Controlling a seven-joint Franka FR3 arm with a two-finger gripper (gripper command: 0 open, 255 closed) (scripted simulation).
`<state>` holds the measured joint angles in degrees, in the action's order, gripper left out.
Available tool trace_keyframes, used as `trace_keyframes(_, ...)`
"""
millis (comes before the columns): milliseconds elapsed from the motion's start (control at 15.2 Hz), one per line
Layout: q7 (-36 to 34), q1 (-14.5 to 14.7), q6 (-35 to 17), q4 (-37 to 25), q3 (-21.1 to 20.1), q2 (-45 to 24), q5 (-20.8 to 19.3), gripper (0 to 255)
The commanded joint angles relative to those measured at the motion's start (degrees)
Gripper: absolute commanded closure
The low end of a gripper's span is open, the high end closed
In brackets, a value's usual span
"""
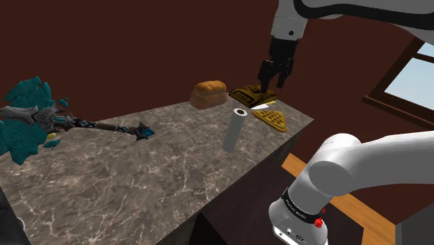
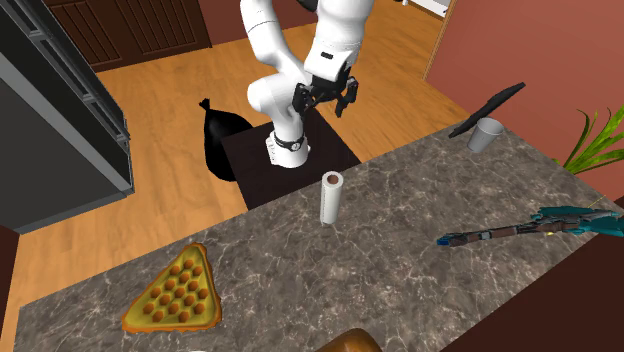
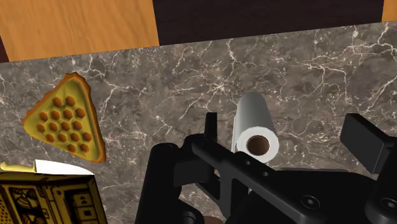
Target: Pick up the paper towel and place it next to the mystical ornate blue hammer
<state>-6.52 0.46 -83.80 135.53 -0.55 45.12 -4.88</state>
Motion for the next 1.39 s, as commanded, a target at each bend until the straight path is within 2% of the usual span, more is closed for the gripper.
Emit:
trace_keyframes(0, 0.0, 0.0, 0.0, 0.0, 0.0, 0.0, 0.0, 0)
trace_keyframes(462, -2.9, -1.6, -16.4, 6.5, 2.9, -7.2, 2.7, 0)
trace_keyframes(858, -4.1, -2.2, -30.6, 8.9, 5.4, -16.7, 6.0, 0)
trace_keyframes(1320, -3.9, -2.1, -36.2, 12.4, 5.5, -18.8, 6.3, 0)
